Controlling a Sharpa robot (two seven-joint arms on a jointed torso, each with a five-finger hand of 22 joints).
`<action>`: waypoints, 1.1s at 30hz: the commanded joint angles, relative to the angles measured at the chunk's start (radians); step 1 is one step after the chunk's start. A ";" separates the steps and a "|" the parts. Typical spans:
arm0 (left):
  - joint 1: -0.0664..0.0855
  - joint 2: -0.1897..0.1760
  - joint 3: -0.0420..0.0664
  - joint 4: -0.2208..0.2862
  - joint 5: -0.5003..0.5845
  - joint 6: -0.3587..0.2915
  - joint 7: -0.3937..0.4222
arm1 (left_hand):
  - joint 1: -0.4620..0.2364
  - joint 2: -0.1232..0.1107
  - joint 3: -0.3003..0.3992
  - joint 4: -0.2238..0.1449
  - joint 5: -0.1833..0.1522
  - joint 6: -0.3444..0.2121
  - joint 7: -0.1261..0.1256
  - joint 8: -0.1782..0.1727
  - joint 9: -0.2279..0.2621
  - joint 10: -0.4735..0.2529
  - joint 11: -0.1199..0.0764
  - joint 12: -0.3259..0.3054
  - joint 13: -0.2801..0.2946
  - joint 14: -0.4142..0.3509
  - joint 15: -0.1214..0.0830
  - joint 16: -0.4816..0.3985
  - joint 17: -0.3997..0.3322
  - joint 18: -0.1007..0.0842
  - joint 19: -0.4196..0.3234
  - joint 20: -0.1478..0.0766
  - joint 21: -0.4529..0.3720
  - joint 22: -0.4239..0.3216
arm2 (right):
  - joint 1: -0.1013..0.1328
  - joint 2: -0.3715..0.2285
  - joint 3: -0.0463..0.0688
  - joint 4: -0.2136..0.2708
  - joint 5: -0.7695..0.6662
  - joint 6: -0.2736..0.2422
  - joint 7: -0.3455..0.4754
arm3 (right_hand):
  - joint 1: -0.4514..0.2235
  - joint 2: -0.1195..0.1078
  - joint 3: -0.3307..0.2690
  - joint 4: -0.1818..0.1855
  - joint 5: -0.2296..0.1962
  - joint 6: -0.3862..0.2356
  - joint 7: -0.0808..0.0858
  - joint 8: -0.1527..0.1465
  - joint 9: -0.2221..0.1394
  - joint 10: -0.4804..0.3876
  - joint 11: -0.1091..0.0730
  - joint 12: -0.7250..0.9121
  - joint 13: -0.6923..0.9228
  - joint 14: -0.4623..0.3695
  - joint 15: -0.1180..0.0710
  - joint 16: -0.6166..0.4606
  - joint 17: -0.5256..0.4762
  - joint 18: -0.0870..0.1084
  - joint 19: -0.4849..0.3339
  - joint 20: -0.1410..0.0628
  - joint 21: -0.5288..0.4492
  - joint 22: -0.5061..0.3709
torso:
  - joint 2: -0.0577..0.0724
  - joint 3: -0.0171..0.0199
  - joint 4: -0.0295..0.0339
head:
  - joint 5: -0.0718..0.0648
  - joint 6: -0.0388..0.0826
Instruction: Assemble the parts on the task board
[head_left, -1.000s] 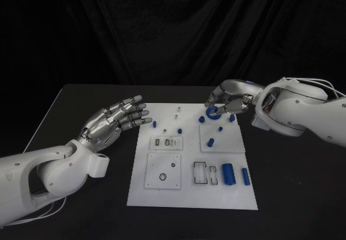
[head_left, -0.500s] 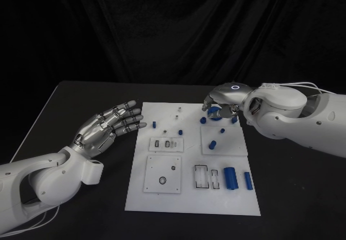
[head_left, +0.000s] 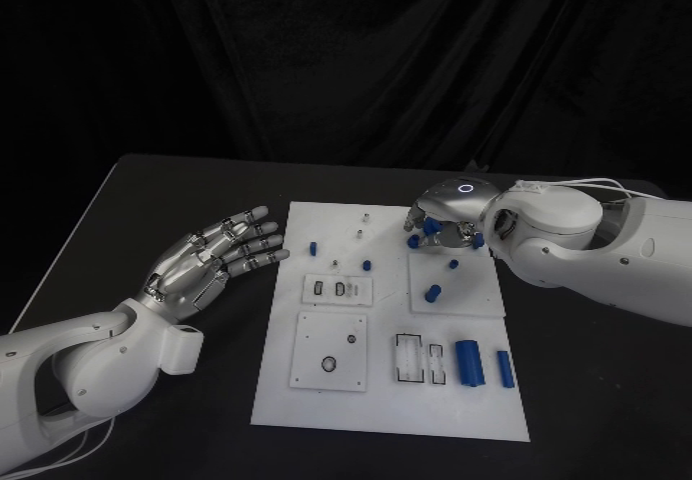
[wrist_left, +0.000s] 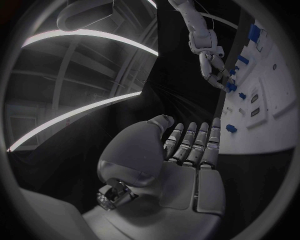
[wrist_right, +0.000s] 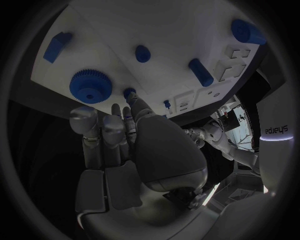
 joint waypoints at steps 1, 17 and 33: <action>0.001 0.002 0.001 -0.001 0.009 0.017 0.253 | -0.013 0.001 0.004 0.000 0.005 0.006 0.004 0.004 0.001 0.003 0.004 0.007 0.000 0.005 0.001 0.005 0.001 -0.014 -0.001 -0.003 0.001 -0.001 | -0.009 0.001 0.001 -0.007 -0.024 0.006 -0.010 | 0.002 -0.009 0.007 -0.002 -0.001 -0.008 0.001 -0.005 -0.002 0.009 0.001 -0.007 0.002 0.005 -0.001 -0.007 -0.002 -0.013 0.006 -0.003 0.005 0.000 | 0.001 -0.0009 0.0001 | 0.000 -0.002; 0.001 0.008 0.000 -0.011 0.018 0.025 0.247 | -0.016 0.001 0.009 -0.002 0.005 0.006 0.006 0.004 0.001 0.003 0.006 0.007 0.000 0.004 0.002 0.006 0.001 -0.015 -0.005 -0.003 -0.001 -0.002 | -0.029 -0.001 0.001 -0.019 -0.024 -0.035 0.020 | 0.000 -0.027 0.084 0.000 0.048 0.042 -0.001 -0.012 0.015 0.069 -0.001 -0.036 0.001 0.013 0.006 -0.005 0.021 -0.019 0.017 0.005 0.020 0.038 | 0.001 -0.0012 0.0000 | 0.006 -0.009; 0.000 0.021 -0.003 -0.036 0.028 0.034 0.231 | -0.022 0.000 0.018 -0.005 0.004 0.001 0.010 0.001 0.000 0.000 0.011 0.007 -0.001 -0.004 0.004 0.003 -0.001 -0.017 -0.011 -0.003 -0.004 -0.004 | -0.046 0.006 0.001 -0.036 0.006 -0.053 0.033 | -0.065 -0.086 0.145 0.041 -0.050 -0.015 0.030 -0.068 0.021 0.039 0.011 -0.098 0.003 0.000 0.018 -0.027 -0.007 -0.013 -0.004 0.015 0.000 0.020 | 0.000 -0.0017 -0.0022 | 0.011 -0.014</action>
